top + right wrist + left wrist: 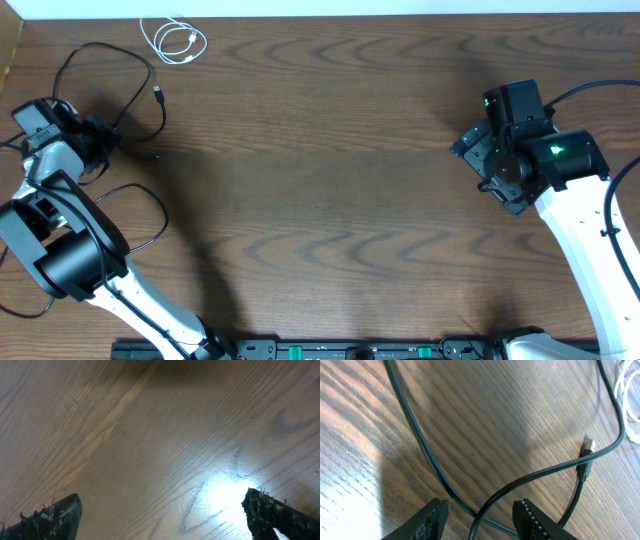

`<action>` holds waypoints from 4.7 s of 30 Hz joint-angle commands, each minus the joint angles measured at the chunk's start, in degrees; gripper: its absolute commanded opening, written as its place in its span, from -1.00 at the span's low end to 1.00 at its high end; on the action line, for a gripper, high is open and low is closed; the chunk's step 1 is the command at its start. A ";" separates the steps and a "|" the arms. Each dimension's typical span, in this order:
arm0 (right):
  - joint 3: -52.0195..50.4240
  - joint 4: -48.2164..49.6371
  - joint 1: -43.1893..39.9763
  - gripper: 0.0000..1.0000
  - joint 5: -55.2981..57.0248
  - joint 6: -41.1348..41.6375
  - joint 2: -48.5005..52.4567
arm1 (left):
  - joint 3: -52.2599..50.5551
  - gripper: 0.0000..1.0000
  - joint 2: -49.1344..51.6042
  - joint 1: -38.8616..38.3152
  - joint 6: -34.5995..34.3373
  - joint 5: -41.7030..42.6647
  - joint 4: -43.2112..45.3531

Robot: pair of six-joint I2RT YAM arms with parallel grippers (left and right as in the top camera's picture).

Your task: Untangle cables

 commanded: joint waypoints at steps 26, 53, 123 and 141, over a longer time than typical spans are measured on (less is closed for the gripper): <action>-0.15 -0.13 0.22 0.98 1.11 -0.61 -0.15 | -4.50 0.45 -13.35 24.79 -14.95 -25.27 -35.76; -0.15 -0.15 0.22 0.99 1.11 -0.63 -0.15 | -4.61 -0.17 -3.85 31.23 -14.97 -16.83 -29.79; -0.15 -0.15 0.24 0.99 1.11 -0.63 -0.15 | -1.42 0.95 -29.77 -42.93 5.51 -2.27 -37.22; -0.15 -0.13 0.24 0.99 1.11 -0.63 -0.15 | -4.31 0.96 -60.87 -52.37 1.79 -21.62 -51.60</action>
